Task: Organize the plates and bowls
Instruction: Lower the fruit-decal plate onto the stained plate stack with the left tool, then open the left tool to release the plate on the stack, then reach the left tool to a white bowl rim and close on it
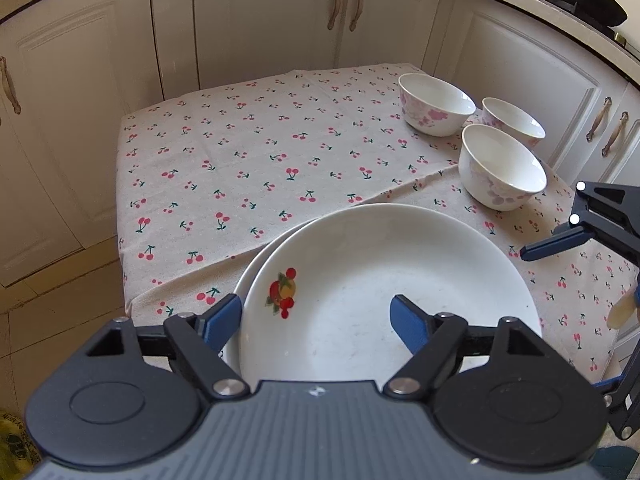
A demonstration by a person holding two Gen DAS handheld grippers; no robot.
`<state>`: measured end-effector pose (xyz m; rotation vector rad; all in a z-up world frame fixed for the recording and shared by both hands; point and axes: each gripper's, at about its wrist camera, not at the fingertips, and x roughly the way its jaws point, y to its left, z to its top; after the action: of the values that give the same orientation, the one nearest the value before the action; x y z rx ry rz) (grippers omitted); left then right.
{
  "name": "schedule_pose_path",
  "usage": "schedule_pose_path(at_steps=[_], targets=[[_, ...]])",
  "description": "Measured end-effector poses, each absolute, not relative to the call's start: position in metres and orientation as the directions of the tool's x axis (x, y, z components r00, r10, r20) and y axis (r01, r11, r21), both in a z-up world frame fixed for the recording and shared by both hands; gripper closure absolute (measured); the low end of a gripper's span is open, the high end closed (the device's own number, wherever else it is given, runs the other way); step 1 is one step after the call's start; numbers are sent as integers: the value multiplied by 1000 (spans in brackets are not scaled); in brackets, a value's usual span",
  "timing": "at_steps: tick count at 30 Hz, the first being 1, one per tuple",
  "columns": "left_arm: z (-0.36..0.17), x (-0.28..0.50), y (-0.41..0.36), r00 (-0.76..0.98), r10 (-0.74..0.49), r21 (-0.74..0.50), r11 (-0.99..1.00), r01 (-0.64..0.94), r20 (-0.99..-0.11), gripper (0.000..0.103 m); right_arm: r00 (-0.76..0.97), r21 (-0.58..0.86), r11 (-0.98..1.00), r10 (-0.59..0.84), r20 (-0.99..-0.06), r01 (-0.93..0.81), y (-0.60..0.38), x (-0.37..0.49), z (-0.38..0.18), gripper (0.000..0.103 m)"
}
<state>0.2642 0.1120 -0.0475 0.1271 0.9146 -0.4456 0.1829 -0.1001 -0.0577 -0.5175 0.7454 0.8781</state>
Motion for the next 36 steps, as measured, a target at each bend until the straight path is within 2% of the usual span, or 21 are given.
schedule_pose_path(at_steps=[4, 9, 17, 25, 36], targets=[[-47, 262, 113, 549, -285, -42, 910, 412, -786, 19, 433, -104, 563, 492, -756, -820, -105, 180, -57, 1], [-39, 256, 115, 576, -299, -53, 913, 405, -761, 19, 478, -119, 607, 474, -739, -786, -116, 175, -55, 0], [-22, 245, 93, 609, -340, -43, 893, 448, -717, 19, 633, -171, 768, 355, -688, -617, -146, 169, -53, 0], [-14, 250, 51, 599, -379, -26, 858, 512, -706, 19, 777, -198, 890, 228, -587, -411, -182, 163, -53, 0], [-16, 282, -30, 563, -426, 8, 792, 610, -708, 19, 808, -185, 937, 142, -571, -296, -211, 190, -67, 0]])
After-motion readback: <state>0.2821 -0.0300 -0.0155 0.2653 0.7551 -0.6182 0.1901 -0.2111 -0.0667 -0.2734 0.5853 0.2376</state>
